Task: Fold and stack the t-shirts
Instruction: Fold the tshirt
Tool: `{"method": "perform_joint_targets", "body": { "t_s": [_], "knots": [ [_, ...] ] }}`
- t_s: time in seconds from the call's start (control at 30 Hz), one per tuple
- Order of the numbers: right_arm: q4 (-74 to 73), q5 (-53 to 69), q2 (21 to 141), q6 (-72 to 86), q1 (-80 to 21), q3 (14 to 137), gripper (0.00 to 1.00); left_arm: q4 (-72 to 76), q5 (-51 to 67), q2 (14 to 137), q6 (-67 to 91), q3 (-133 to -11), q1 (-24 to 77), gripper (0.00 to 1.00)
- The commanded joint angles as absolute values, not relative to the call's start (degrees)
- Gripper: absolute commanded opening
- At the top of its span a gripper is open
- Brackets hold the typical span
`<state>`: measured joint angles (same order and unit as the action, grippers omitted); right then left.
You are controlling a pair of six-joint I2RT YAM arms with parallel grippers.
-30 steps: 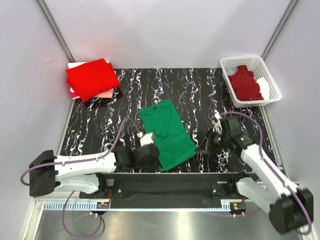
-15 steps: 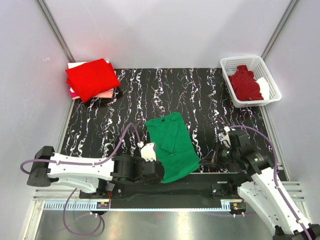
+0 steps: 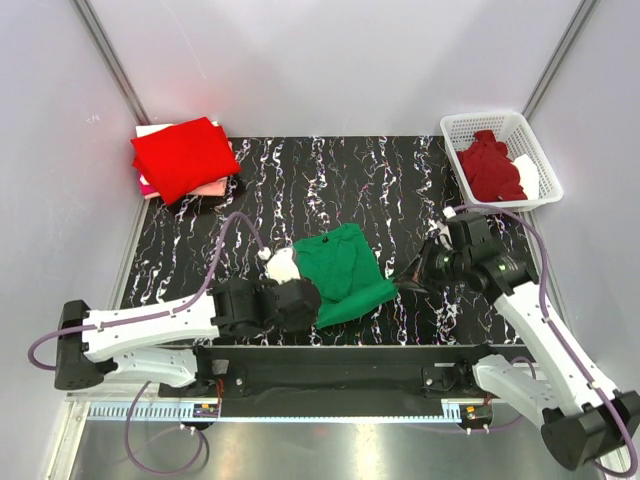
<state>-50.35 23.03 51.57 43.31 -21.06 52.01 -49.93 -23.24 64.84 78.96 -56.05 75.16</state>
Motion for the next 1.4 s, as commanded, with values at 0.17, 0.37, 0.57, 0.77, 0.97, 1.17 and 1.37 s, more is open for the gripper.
{"method": "perform_joint_targets", "body": {
  "t_s": [0.17, 0.37, 0.57, 0.77, 0.97, 1.17, 1.37],
  "knots": [
    [-44.56, 19.25, 60.55, 39.47, -21.36, 60.02, 0.0, -47.02, -20.83, 61.44, 69.62, -57.31, 65.57, 0.06],
    [-43.86, 17.84, 66.88, 37.8, -21.36, 65.2, 0.0, -44.83, -16.97, 61.61, 65.31, -57.48, 59.42, 0.07],
    [-43.33, 16.96, 73.21, 36.57, -21.18, 69.68, 0.0, -42.28, -12.57, 63.01, 61.53, -57.66, 53.8, 0.07],
    [-43.59, 15.91, 79.8, 34.37, -19.25, 74.96, 0.0, -39.99, -6.96, 66.35, 56.0, -59.06, 47.12, 0.08],
    [-42.1, 14.15, 89.28, 33.49, -18.19, 81.28, 0.0, -37.8, -1.59, 73.29, 51.25, -61.43, 38.68, 0.08],
    [-42.8, 16.86, 105.88, 32.96, -17.93, 95.05, 0.0, -35.86, 5.7, 84.01, 44.84, -66.0, 27.87, 0.09],
    [-51.75, 17.32, 125.75, 32.43, -16.88, 115.62, 0.61, -38.31, 14.13, 104.74, 37.98, -83.03, 19.17, 0.56]
  ]
}}
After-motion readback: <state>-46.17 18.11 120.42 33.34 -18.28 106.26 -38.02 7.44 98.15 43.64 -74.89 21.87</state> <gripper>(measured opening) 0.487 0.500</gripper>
